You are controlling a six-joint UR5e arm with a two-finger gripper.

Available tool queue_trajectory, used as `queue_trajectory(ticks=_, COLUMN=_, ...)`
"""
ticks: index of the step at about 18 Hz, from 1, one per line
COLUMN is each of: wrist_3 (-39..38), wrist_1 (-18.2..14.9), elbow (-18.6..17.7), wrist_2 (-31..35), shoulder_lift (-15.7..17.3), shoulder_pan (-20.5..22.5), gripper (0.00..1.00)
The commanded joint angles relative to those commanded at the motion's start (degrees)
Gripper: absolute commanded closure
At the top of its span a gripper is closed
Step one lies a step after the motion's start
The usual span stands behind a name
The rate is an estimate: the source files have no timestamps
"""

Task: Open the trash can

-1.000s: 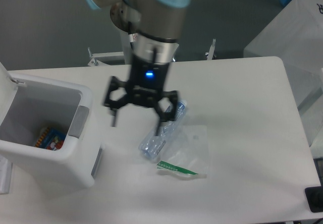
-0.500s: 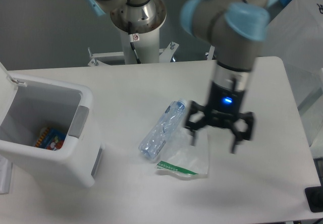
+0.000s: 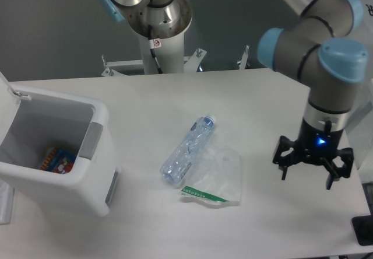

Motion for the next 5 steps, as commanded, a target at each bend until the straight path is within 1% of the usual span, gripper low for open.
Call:
queue_trajectory(ticks=1, wrist_3=1.33, wrist_1=-0.71, elbow=0.44, wrist_2=2.03, shoulder_lift=-0.35, shoulder_pan=-0.17, gripper=0.00)
queue_trajectory(ticks=3, wrist_3=2.65, wrist_1=-0.63, elbow=0.45, wrist_2=4.76, shoulder_lift=-1.14, shoulder_pan=-0.61, gripper=0.00)
queue_trajectory(ticks=5, wrist_3=2.57, wrist_1=-0.10, elbow=0.01, wrist_2=5.47, shoulder_lift=-1.50, shoulder_pan=-0.70, gripper=0.00)
